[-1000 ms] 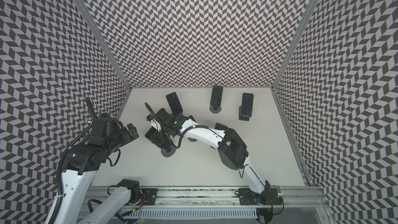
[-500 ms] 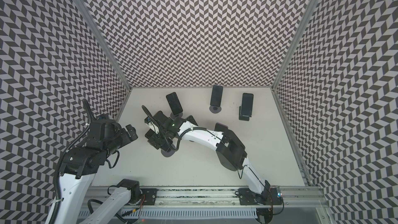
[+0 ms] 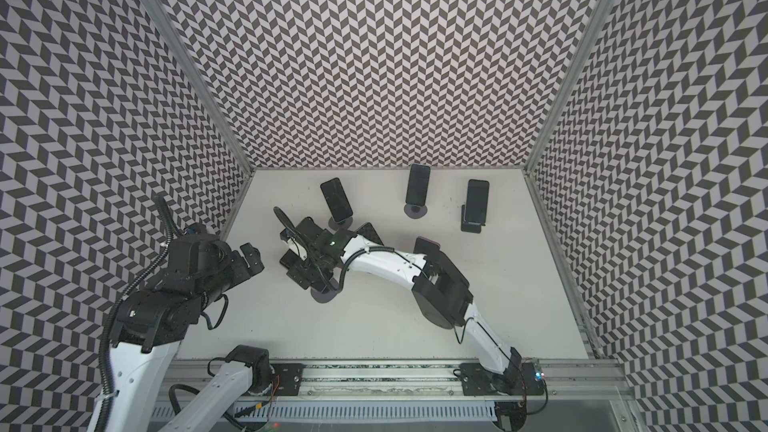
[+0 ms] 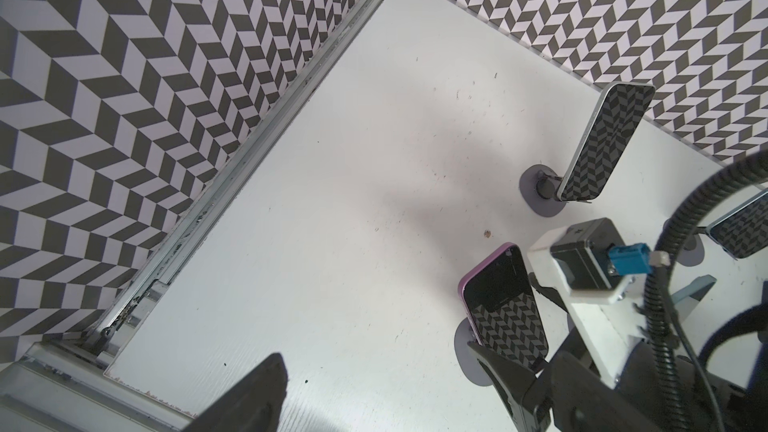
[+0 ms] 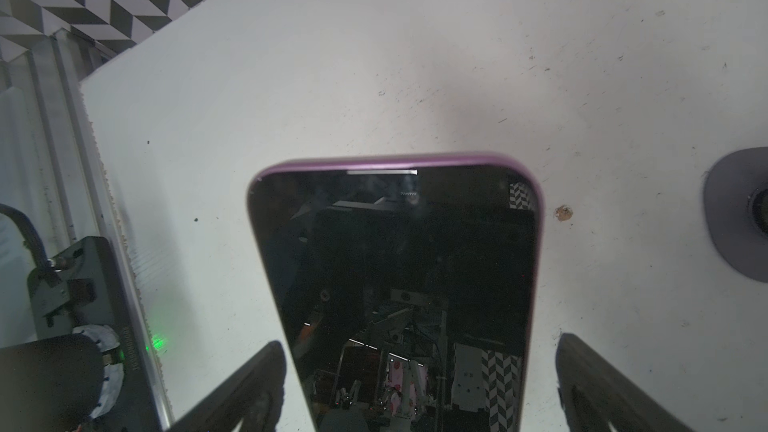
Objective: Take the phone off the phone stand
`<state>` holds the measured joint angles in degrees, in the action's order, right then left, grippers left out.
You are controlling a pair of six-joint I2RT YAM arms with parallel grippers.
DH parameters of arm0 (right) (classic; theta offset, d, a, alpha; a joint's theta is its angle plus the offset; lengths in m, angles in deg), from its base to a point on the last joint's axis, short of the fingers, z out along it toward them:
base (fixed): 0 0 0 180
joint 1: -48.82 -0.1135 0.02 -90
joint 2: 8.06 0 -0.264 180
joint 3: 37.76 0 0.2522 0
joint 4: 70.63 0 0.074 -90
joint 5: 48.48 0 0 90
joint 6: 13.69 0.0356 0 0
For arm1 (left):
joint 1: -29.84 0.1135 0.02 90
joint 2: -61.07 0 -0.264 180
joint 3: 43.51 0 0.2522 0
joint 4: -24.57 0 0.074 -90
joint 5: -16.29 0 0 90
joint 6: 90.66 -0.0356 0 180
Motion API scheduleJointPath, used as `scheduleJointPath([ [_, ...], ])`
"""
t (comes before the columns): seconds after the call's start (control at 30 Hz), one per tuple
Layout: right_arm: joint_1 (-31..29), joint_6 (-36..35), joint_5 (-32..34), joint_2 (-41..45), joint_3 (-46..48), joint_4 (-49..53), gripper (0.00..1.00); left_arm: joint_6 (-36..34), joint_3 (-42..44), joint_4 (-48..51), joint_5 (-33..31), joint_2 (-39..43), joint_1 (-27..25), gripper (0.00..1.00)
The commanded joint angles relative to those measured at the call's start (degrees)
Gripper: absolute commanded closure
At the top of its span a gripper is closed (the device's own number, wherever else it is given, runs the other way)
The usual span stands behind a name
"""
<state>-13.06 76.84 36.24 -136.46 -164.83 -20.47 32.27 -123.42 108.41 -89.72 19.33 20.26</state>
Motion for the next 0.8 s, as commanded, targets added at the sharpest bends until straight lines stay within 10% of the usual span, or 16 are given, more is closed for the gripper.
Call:
scheduleJointPath([
  [0.0, -0.78, 0.05, 1.39, -1.23, -1.82, -2.20, 0.02, 0.89, 0.01, 1.84, -0.86, 0.76, 0.35, 0.00],
  [0.77, -1.40, -1.35, 4.29, -1.59, -3.58, 0.47, 0.23, -0.56, -0.83, 0.78, -2.80, 1.31, 0.36, 0.00],
])
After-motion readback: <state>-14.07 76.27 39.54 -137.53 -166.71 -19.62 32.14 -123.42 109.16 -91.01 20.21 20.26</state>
